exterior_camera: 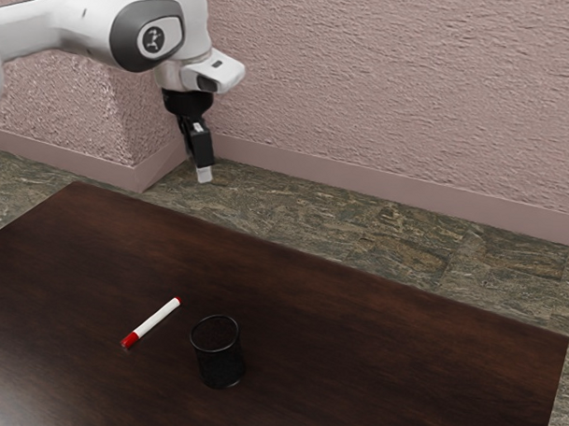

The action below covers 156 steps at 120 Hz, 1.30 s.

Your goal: Put the marker into the pen holder.

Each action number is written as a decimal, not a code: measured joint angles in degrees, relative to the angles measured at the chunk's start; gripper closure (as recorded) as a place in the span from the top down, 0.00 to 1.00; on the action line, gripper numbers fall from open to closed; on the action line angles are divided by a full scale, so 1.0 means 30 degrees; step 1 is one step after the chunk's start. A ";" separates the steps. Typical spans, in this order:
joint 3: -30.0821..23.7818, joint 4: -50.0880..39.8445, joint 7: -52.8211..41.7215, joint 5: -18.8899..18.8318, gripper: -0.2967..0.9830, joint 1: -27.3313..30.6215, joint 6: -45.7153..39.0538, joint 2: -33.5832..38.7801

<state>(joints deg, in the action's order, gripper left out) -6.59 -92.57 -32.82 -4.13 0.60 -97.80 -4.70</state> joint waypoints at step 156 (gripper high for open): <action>0.3055 -1.0519 0.8431 -0.0470 0.49 0.1828 -1.1603 -0.1637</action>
<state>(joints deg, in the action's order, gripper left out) 2.57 -124.13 -7.53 -5.54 6.08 -132.61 -9.61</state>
